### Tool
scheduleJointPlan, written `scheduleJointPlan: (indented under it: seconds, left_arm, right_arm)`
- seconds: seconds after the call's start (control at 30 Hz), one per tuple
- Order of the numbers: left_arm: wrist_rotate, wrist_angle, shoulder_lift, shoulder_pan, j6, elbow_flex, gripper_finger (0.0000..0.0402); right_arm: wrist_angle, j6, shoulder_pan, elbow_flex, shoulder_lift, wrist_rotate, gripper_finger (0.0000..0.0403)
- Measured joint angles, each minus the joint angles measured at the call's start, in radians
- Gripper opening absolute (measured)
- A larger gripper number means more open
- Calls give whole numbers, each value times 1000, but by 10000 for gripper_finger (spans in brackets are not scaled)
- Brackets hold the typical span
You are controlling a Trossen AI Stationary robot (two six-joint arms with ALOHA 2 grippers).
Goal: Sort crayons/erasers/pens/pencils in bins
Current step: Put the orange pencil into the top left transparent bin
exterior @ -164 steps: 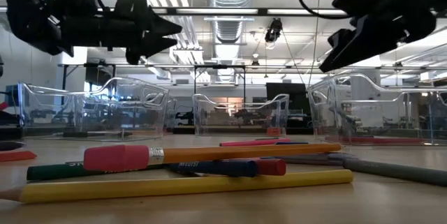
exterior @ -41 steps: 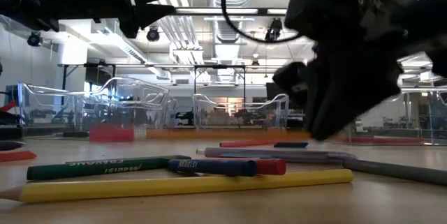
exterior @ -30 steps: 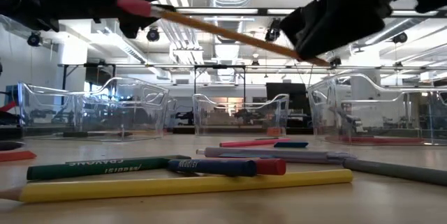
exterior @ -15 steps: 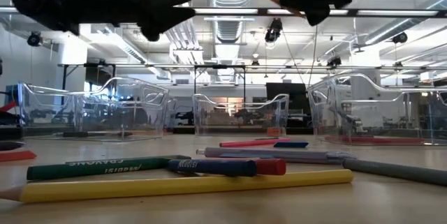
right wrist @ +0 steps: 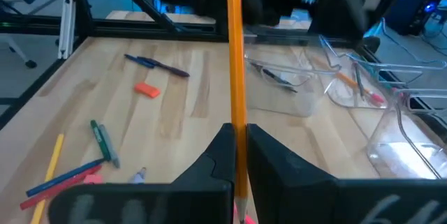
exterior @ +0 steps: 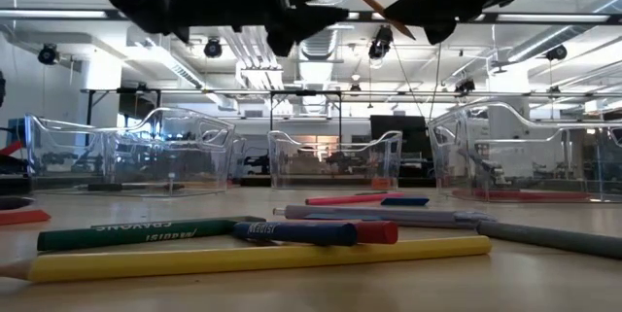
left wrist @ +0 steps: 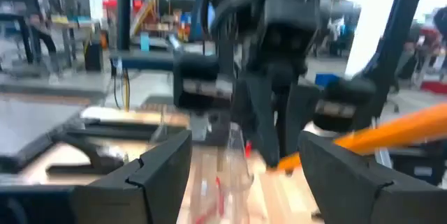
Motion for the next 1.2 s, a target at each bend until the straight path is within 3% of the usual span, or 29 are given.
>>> scheduleJointPlan:
  seconds: [0.27, 0.47, 0.7, 1.0, 1.1, 1.2]
  left_arm:
    - [15, -155, -3, -1, 3, 24, 189]
    - [15, -278, -54, -2, 22, 23, 178]
    - [72, -168, -55, -12, 22, 24, 178]
    - [69, -108, -52, -16, 21, 24, 174]
    - [47, -97, -52, -17, 21, 24, 145]
    - [40, -99, -52, -16, 21, 24, 86]
  right_arm:
    - [-3, 7, -1, 0, -9, 12, 13]
    - [-3, 7, -1, 0, -8, 11, 13]
    - [-2, 7, -1, 0, -8, 31, 13]
    - [-3, 11, 0, 0, -8, 31, 13]
    - [-7, 11, -1, 0, -8, 31, 13]
    - [-14, 11, 0, 0, -8, 34, 13]
